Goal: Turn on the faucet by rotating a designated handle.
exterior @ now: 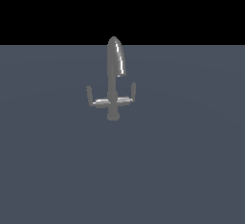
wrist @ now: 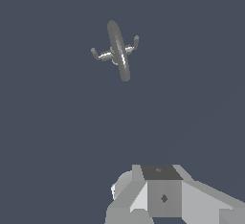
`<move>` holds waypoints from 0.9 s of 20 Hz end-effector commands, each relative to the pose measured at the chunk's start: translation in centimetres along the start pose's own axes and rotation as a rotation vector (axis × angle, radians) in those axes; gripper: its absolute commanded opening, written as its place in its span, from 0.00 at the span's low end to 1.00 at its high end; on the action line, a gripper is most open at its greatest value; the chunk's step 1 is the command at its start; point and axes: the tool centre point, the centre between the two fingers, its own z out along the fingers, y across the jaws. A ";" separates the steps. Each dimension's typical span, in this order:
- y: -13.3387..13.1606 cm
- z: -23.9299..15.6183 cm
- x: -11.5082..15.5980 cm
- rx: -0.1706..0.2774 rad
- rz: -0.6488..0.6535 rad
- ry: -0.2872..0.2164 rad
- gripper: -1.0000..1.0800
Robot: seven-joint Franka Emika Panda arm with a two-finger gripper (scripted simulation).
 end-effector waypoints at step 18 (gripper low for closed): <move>0.9 0.3 1.3 -0.023 -0.123 -0.044 0.00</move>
